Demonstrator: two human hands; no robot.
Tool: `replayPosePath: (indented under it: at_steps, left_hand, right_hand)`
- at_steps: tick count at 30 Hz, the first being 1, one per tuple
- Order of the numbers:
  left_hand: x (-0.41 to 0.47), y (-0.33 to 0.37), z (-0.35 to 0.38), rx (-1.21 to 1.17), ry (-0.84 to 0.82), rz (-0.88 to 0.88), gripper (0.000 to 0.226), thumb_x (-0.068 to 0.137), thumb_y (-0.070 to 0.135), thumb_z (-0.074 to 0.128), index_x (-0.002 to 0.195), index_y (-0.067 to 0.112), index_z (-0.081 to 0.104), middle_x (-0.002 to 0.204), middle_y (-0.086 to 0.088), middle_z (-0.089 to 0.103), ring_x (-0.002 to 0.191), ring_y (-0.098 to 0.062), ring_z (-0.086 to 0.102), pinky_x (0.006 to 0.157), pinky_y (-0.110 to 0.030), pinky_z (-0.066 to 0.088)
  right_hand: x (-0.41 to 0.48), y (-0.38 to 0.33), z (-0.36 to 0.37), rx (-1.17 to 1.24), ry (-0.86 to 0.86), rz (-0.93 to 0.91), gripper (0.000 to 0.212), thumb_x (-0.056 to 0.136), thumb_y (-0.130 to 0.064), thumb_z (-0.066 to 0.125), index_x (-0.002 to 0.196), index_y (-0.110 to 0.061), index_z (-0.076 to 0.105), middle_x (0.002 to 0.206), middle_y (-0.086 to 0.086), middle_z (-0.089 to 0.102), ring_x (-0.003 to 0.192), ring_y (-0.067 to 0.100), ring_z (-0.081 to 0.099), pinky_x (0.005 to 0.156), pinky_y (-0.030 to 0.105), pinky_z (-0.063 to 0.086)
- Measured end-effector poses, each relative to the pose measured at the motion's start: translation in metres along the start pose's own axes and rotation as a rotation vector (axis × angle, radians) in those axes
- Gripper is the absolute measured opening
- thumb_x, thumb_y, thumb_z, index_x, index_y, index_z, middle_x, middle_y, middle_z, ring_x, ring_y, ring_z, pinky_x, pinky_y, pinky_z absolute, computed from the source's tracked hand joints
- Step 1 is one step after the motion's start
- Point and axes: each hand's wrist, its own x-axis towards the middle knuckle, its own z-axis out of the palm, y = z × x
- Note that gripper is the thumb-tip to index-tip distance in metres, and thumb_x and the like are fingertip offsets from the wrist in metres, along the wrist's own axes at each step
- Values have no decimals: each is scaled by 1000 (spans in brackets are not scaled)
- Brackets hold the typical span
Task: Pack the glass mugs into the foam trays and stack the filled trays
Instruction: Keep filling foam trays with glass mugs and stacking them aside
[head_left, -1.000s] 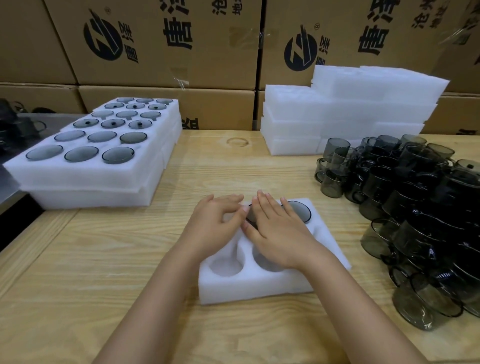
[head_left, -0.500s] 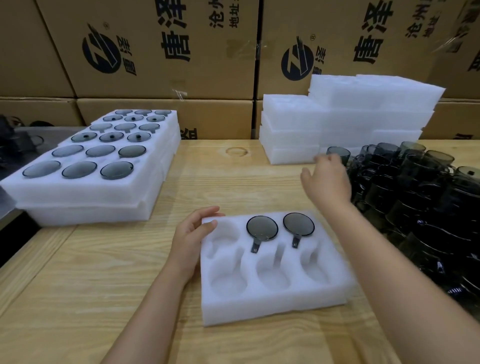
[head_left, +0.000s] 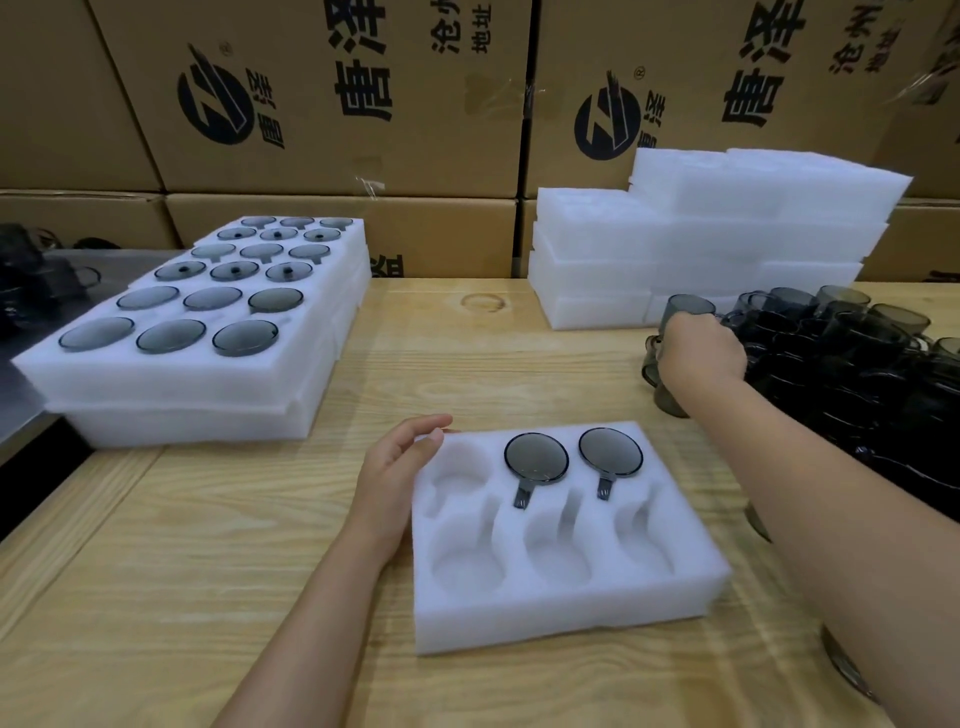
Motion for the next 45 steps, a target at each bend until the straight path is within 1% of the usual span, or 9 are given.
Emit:
replayPosePath:
  at_steps: [6,12,15,23,27,30,36,40,45]
  left_hand:
    - [-2,2,0,-6,-59,29,32,77,28,62,107,18,69,109,-8,70,99,-26,64,82,-38,53]
    - [-9,6,-2,325,-260,167,97,57,57,76,141,34,36,145,7,43,135,-8,38,105,-32,39]
    - [-11,11,3,376,-303,262,84,62,45,76,137,28,43,144,5,46,136,-10,39,110,-31,36]
    - [-7,13,3,275,-182,332,65,60,31,81,119,18,58,119,1,65,118,-15,57,98,-28,43]
    - [-6,13,6,303,-203,342,66,59,27,80,121,19,58,119,1,66,118,-16,58,97,-28,45]
    - [-6,12,9,327,-257,328,67,58,19,78,121,23,56,120,6,66,118,-13,58,93,-23,45]
    - [-7,18,-2,-2,-338,95,111,45,25,93,137,16,33,124,-5,65,114,-26,60,94,-39,50]
    - [-6,18,-4,39,-317,114,75,54,17,80,124,12,54,117,1,68,118,-21,58,92,-31,50]
    - [-4,16,2,98,-199,185,74,46,16,85,114,13,57,113,3,70,115,-17,61,98,-37,47]
  right_hand:
    - [-50,-21,-33,441,94,-263,26,81,-5,51,99,-18,65,91,8,64,88,31,58,72,32,44]
    - [-127,-51,-43,670,-182,-808,30,84,2,53,106,-14,66,90,-9,60,82,5,51,73,6,36]
    - [-143,-59,-35,730,-207,-887,29,85,4,53,105,-13,66,84,-19,52,74,0,47,70,8,35]
    - [-156,-68,-16,1074,-115,-724,25,85,-7,63,107,-18,65,111,-9,50,83,4,52,72,15,44]
    - [-159,-72,-10,1061,-201,-540,62,72,-40,75,127,-33,46,119,-19,43,98,-6,46,80,8,37]
    - [-160,-78,-10,1058,-189,-493,67,67,-38,79,125,-32,46,111,-17,53,102,0,48,84,16,39]
    - [-157,-79,-15,1250,-326,-532,62,80,-22,70,134,-36,43,117,-18,46,102,-3,50,80,16,45]
    - [-159,-81,-10,1256,-387,-532,67,85,-19,64,143,-31,31,126,-15,37,111,-7,45,90,14,43]
    - [-158,-82,-6,1301,-296,-297,71,70,-41,77,130,-36,39,119,-13,45,101,5,54,88,32,50]
